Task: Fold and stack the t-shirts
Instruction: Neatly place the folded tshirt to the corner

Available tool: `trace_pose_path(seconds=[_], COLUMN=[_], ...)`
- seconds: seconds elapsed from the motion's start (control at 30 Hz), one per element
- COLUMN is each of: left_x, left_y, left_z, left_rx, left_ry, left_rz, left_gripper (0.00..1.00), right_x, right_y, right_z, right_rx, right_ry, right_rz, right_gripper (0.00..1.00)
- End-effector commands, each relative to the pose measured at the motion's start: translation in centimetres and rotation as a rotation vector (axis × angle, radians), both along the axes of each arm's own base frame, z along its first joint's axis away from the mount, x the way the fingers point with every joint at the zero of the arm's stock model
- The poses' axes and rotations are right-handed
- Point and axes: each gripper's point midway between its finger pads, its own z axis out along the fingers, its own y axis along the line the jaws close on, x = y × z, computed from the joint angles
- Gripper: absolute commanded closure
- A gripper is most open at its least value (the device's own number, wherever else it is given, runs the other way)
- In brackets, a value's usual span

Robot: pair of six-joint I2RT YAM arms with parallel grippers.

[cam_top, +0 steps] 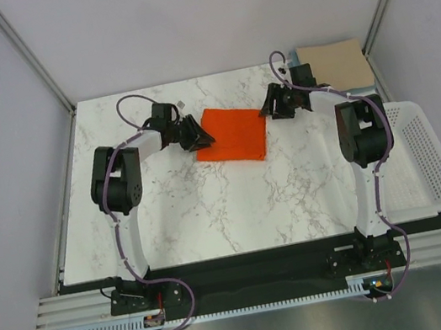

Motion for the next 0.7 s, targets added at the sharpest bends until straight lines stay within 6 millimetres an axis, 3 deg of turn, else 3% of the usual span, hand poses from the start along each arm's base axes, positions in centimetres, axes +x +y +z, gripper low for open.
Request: trace_pose_path(seconds=[0.0,0.2,0.67], left_x=[0.4,0.4,0.2], left_y=[2.0,3.2,3.2], left_z=[-2.6,-4.4,-3.4], left_rx=[0.08,0.118,0.113], left_ry=[-0.015,0.011,-0.012], left_rz=[0.018,0.031,0.021], left_gripper=[0.61,0.61,0.61], right_x=[1.2,1.3,0.2], right_y=[0.0,0.8,2.2], right_z=[1.7,0.1,-3.3], right_rx=[-0.018,0.001,-0.073], right_ry=[-0.064,-0.019,0.038], right_rz=[0.075,0.116,0.128], right_gripper=[0.32,0.31,0.31])
